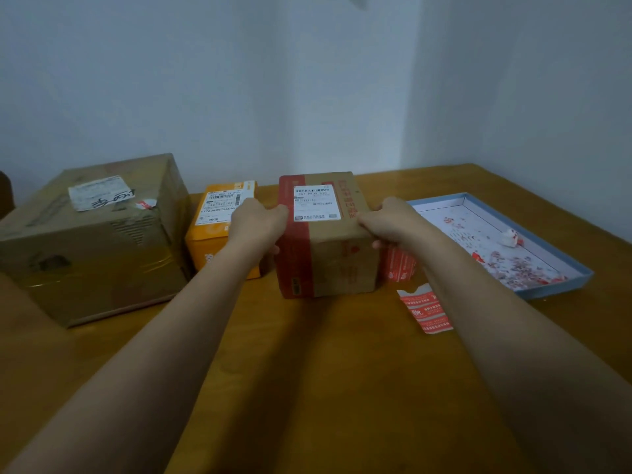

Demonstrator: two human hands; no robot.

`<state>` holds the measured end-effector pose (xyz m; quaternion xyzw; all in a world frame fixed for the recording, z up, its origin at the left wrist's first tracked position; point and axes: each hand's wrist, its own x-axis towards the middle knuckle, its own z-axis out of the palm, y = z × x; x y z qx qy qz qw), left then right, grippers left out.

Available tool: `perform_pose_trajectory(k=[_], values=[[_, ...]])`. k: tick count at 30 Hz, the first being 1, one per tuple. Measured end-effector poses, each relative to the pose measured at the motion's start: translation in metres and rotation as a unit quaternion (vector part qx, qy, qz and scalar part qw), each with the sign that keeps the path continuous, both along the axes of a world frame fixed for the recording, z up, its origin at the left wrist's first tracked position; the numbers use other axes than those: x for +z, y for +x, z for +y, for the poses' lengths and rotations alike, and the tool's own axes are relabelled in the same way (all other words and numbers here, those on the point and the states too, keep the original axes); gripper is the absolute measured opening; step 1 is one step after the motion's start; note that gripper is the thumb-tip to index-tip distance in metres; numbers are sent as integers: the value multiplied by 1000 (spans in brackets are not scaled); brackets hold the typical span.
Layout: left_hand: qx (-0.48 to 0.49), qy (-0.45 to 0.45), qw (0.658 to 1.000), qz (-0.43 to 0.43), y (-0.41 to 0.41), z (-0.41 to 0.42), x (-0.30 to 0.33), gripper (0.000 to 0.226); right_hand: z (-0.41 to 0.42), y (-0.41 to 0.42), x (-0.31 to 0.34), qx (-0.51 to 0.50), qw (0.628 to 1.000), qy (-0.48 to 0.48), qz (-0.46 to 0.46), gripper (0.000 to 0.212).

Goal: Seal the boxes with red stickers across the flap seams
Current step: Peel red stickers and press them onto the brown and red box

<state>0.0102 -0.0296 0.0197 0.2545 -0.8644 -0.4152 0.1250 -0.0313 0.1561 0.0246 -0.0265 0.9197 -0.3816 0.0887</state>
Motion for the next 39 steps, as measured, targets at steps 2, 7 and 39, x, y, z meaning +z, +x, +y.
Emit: perform_pose_trajectory(k=[2, 7, 39], values=[[-19, -110, 993, -47, 12, -8, 9, 32, 9, 4, 5, -4, 990, 133, 47, 37], [-38, -119, 990, -66, 37, -8, 19, 29, 15, 24, 10, -11, 985, 165, 59, 61], [85, -37, 995, -26, 121, -41, 33, 64, -18, 135, 71, 258, 954, 104, 113, 54]])
